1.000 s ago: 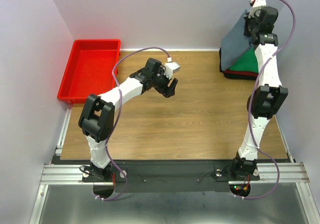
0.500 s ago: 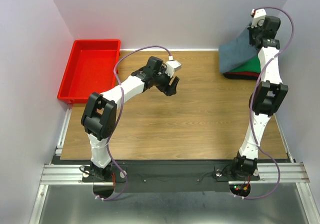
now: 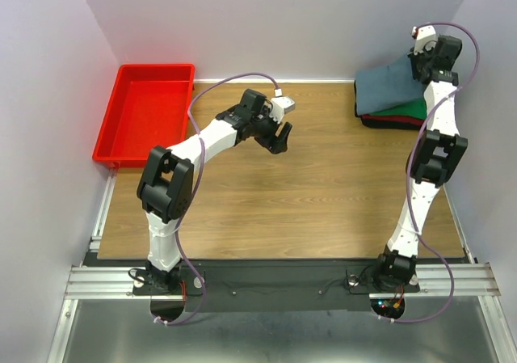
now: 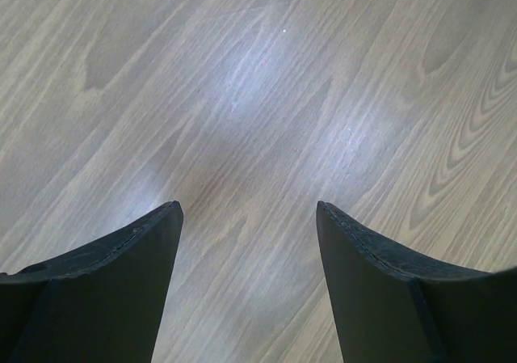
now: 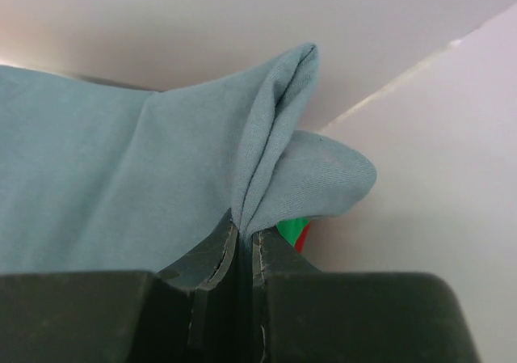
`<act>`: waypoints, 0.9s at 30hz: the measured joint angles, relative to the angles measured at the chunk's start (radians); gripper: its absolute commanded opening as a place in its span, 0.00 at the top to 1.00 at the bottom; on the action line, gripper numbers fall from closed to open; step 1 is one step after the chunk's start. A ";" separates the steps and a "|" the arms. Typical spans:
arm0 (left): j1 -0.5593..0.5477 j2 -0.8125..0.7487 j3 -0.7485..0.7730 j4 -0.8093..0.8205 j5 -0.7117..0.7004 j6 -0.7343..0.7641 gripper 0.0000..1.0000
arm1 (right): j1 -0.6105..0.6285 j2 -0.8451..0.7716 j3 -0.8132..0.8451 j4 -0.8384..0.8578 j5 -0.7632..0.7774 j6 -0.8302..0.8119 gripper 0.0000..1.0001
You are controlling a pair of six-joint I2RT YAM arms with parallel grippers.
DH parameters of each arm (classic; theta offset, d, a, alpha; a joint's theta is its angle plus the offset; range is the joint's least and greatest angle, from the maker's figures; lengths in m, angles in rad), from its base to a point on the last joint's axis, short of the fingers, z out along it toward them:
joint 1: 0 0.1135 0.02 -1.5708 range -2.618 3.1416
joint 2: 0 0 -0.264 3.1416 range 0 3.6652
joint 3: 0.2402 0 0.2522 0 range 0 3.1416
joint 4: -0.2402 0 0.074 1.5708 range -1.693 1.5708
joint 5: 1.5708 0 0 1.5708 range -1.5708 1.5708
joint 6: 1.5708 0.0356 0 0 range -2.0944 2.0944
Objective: Fold and stack the t-shirts
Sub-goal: Neatly place the folded tshirt to the corner
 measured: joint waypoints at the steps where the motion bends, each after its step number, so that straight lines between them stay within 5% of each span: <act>1: 0.000 0.003 0.002 -0.004 0.000 -0.001 0.21 | -0.003 0.005 0.000 0.005 -0.001 -0.005 0.99; 13: 0.000 0.005 0.015 -0.016 0.002 -0.009 0.20 | -0.032 0.094 0.007 0.068 -0.003 -0.079 0.95; 21: 0.000 0.005 0.015 -0.015 0.001 -0.013 0.19 | -0.035 0.126 0.007 0.114 0.036 -0.126 0.33; 27: 0.000 0.005 0.015 -0.015 -0.015 -0.012 0.17 | -0.044 0.126 0.005 0.158 0.081 -0.117 0.23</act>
